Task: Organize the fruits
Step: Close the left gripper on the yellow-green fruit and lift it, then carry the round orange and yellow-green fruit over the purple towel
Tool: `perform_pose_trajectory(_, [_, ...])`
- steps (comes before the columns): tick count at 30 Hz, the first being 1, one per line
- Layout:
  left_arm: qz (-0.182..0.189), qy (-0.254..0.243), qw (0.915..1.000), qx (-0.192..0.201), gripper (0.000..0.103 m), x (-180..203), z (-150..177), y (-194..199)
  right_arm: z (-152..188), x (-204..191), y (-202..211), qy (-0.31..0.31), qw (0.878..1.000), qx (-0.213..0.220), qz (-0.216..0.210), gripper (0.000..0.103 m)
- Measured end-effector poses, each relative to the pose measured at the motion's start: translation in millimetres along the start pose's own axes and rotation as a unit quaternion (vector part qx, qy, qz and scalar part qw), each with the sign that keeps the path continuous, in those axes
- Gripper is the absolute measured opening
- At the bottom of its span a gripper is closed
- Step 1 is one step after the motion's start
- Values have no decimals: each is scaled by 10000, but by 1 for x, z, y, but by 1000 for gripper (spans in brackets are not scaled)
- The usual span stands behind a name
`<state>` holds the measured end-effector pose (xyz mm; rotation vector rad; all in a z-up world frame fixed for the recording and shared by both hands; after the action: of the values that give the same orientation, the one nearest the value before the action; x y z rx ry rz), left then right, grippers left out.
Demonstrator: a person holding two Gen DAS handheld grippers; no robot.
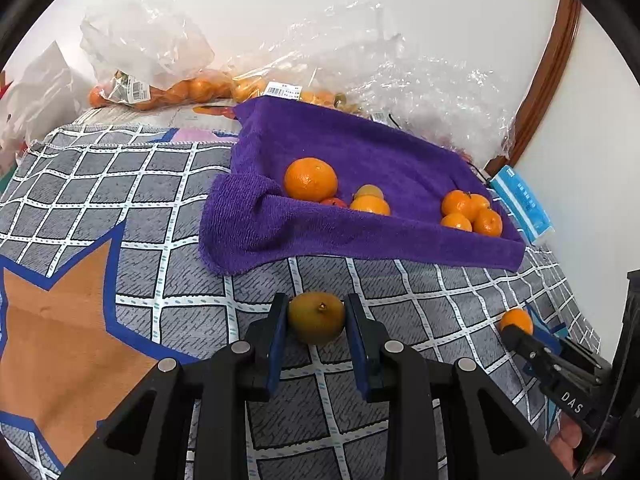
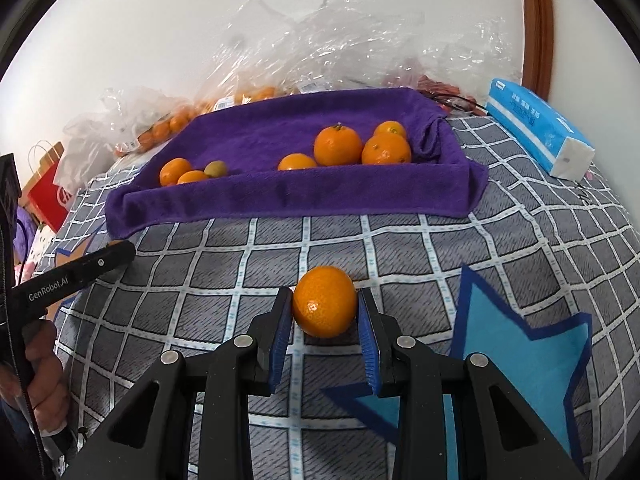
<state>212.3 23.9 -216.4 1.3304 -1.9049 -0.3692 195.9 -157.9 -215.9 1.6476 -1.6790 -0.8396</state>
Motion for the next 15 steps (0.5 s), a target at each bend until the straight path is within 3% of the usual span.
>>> perform_pose_trajectory(5, [77,56,9999,42,27,-1,1,6,7,-4,3,-109,9998,-144,-70,32])
perform_pose_trajectory(9, [180,244,9994,-191,27,-4,10,5,7,-3,4,-124,9996,-252,-36,32])
perform_pose_trajectory(15, [129,46,9995,-289,27,7,16,18,-1,-1,14,-223,9995,-242,-42,32])
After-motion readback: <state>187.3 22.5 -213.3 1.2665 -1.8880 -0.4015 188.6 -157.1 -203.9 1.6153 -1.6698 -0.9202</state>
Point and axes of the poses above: each gripper's, at about its wrist camera, not at the fingertips, and y roughly against the way its jaws point, x to its right, z to its underside, the point moved 10 cm from there along -y, roughly the way its jaws point, and after that the axes turned 12 degrees about z, right-handed, at the moved point
